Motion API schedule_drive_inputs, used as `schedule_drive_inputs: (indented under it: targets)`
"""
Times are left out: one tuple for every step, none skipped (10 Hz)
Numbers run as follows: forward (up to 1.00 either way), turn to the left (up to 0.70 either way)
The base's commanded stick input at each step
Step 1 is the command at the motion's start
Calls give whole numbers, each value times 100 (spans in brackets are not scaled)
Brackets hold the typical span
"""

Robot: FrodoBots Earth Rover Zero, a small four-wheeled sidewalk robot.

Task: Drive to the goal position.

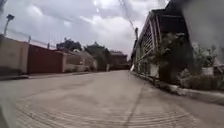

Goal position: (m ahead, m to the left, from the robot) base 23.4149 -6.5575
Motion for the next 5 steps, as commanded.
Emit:
schedule_drive_inputs:
  targets:
    - [50, 1]
    - [50, 1]
    - [50, 1]
    - [50, 1]
    - [50, 1]
